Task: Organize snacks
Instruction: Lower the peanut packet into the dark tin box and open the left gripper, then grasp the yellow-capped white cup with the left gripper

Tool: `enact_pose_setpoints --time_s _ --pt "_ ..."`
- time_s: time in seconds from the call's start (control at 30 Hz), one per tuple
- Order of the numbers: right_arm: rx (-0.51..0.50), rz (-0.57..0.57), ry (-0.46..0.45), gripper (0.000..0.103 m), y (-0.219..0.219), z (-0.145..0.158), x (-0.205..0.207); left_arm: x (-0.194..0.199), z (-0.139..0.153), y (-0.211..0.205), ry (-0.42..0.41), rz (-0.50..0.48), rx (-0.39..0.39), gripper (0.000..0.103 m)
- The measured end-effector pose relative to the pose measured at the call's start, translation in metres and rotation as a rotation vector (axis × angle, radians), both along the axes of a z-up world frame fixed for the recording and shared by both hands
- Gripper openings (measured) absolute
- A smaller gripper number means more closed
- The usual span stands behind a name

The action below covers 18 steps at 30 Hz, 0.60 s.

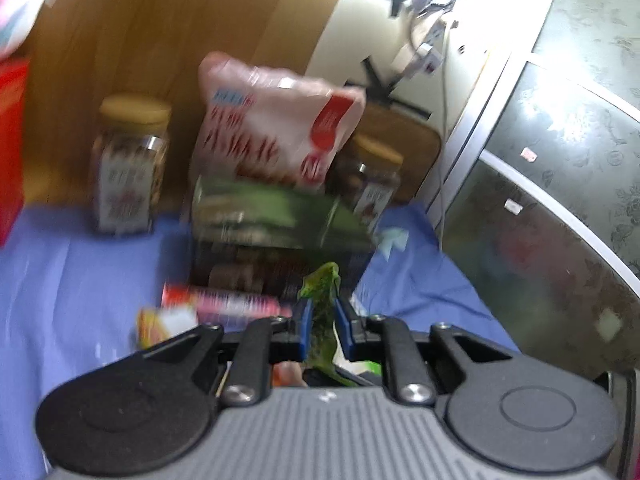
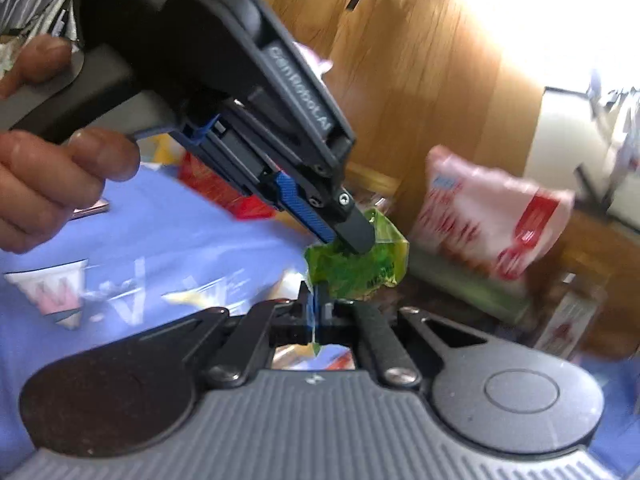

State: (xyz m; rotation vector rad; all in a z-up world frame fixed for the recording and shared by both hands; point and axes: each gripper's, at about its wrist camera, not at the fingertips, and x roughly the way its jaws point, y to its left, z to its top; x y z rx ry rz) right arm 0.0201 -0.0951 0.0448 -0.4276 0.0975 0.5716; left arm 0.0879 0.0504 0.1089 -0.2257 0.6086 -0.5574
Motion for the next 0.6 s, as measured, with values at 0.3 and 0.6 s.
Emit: enact_pose_setpoints --time_s 0.3,0.6 --pt "-0.055 -0.136 -0.144 0.003 -0.006 0.012 0.078 0.084 0.023 -0.026 -0.088 0.003 0.013 0.014" --pt "0.039 -0.162 -0.029 0.027 -0.015 0.002 0.102 0.123 -0.011 0.001 0.005 0.081 0.071 0.030"
